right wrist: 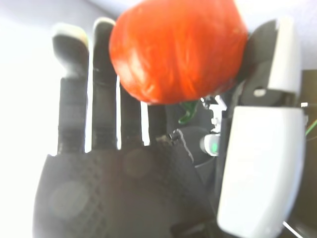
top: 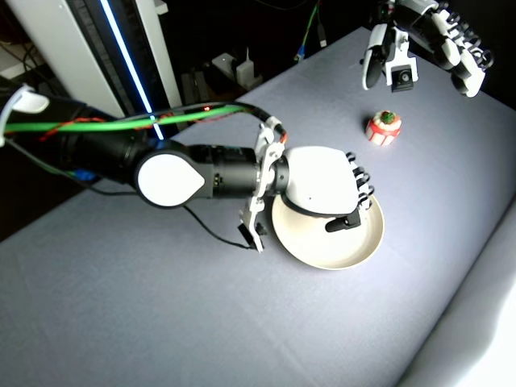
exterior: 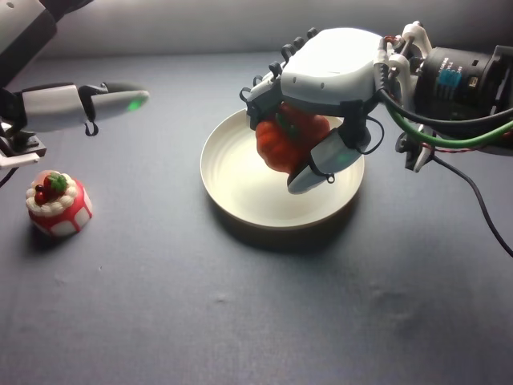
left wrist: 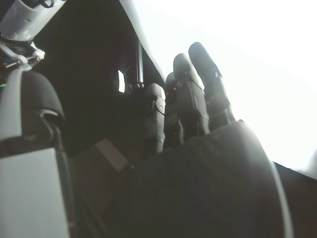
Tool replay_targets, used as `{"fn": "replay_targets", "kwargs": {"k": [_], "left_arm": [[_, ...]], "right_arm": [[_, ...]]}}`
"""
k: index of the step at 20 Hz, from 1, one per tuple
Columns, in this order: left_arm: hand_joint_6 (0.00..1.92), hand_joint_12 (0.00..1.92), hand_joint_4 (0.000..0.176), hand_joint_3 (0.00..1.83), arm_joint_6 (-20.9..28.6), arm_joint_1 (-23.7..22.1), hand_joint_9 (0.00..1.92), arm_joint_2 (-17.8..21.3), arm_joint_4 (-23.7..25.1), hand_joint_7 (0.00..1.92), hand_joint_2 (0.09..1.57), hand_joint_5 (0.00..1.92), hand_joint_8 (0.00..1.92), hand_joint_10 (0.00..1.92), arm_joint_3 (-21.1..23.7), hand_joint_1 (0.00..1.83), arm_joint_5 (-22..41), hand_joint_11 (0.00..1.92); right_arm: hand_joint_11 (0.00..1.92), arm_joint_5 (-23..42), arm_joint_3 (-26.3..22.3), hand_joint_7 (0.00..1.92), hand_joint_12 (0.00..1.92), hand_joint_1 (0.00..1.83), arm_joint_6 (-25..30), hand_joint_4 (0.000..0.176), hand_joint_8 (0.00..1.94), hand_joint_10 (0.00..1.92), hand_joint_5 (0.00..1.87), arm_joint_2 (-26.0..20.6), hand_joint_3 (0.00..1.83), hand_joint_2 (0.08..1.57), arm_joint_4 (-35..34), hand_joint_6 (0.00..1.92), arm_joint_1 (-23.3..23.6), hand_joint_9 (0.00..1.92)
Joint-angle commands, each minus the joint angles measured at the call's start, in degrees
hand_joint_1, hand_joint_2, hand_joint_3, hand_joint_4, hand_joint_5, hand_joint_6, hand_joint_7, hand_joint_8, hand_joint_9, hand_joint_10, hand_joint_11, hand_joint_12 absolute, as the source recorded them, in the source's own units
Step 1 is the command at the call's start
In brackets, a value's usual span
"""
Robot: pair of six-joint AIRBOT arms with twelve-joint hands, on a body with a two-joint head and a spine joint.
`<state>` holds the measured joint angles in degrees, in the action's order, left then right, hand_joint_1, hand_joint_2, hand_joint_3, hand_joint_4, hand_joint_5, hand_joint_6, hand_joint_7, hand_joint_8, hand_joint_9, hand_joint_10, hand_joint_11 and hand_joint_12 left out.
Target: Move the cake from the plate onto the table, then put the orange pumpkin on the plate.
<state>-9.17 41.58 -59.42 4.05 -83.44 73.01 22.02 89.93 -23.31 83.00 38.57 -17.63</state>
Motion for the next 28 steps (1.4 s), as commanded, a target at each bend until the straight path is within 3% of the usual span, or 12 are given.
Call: {"fn": "replay_targets", "kwargs": {"k": [1,4,6,8,10,17,20,22,24,25,27,28], "left_arm": [[0.0,0.52,0.047,0.0,0.18,-0.78,0.29,0.48,-2.29,0.17,1.09,0.18,0.0,0.01,-0.05,1.1,7.09,0.0],[0.0,0.28,0.062,0.0,0.18,-0.78,0.26,0.5,-2.27,0.14,1.05,0.17,0.01,0.0,-0.03,1.1,7.16,0.0],[0.0,0.23,0.037,0.0,0.18,-0.8,0.28,0.47,-2.25,0.14,1.08,0.19,0.0,0.01,-0.01,1.14,7.21,0.0],[0.0,0.54,0.05,0.0,0.18,-0.83,0.3,0.43,-2.18,0.15,1.02,0.22,0.0,0.01,-0.02,1.12,7.17,0.0],[0.0,0.81,0.046,0.0,0.18,-1.04,0.27,0.42,-2.05,0.13,1.03,0.22,0.0,0.0,-0.01,1.05,7.15,0.0],[0.01,0.96,0.0,0.01,0.18,-1.28,0.23,0.1,-1.8,0.11,1.06,0.18,0.01,0.0,-0.13,1.08,6.89,0.0],[0.01,1.11,0.024,0.01,0.18,-1.28,0.29,0.05,-1.76,0.18,1.06,0.24,0.01,0.01,-0.1,1.02,6.67,0.0],[0.0,0.53,0.041,0.0,0.18,-1.28,0.26,0.06,-1.81,0.11,1.02,0.22,0.02,0.01,0.06,1.14,6.46,0.0],[0.0,0.05,0.069,0.0,0.18,-1.23,0.26,0.1,-2.16,0.09,1.0,0.2,0.0,0.01,0.29,1.14,6.14,0.01],[0.0,0.32,0.071,0.0,0.18,-1.05,0.31,0.2,-2.38,0.13,1.03,0.24,0.0,0.0,0.49,1.13,5.84,0.0],[0.0,0.58,0.115,0.0,0.18,0.4,0.3,1.06,-3.65,0.13,1.05,0.18,0.0,0.0,1.11,1.04,5.8,0.0],[0.0,0.66,0.148,0.0,0.18,1.51,0.28,1.77,-4.52,0.1,1.03,0.12,0.0,0.0,1.53,1.0,6.17,0.0]], "right_arm": [[0.71,5.09,0.17,0.96,1.69,1.21,0.13,0.0,1.19,1.42,0.8,-0.1,0.0,1.16,-1.85,1.16,0.86,0.79],[0.5,4.89,0.16,0.88,1.56,1.12,0.13,0.0,0.77,0.97,0.88,-0.11,0.0,1.14,-2.13,1.13,0.7,0.73],[0.29,4.89,0.1,0.76,1.46,1.05,0.17,0.0,0.35,0.64,0.68,-0.11,0.0,0.98,-2.2,0.64,0.67,0.58],[0.03,4.69,0.08,0.57,1.38,0.91,0.21,0.065,0.05,0.28,0.59,-0.11,0.0,0.94,-2.2,0.29,0.67,0.42],[0.0,4.42,0.08,0.16,0.43,0.78,0.21,0.108,0.02,0.01,0.32,-0.11,0.0,0.85,-2.27,0.01,0.65,0.12],[0.0,4.29,-0.03,0.05,0.18,0.8,0.21,0.175,0.0,0.0,0.12,-0.11,0.0,0.85,-2.6,0.0,0.59,0.03],[0.0,4.3,-0.9,0.04,0.16,0.8,0.22,0.175,0.0,0.0,0.07,-0.11,0.0,0.85,-2.8,0.0,0.59,0.0],[0.0,4.3,-3.07,0.03,0.05,0.84,0.39,0.174,0.01,0.0,0.08,-0.16,0.01,0.88,-2.03,0.0,0.59,0.0],[0.0,4.29,-5.93,0.06,0.0,0.94,0.39,0.091,0.01,0.0,0.08,-3.98,0.01,0.91,-1.88,0.01,0.7,0.0],[0.01,3.95,-7.77,0.1,0.01,0.92,0.39,0.0,0.01,0.01,0.11,-6.96,0.0,0.87,-1.88,0.01,0.7,0.03],[0.0,3.34,-10.38,0.03,0.0,0.98,0.39,0.006,0.0,0.0,0.11,-11.43,0.0,0.85,-2.29,0.0,0.7,0.0],[0.0,3.33,-11.2,0.02,0.0,0.87,0.39,0.073,0.0,0.0,0.13,-12.86,0.0,0.8,-2.32,0.01,0.84,0.0]]}}
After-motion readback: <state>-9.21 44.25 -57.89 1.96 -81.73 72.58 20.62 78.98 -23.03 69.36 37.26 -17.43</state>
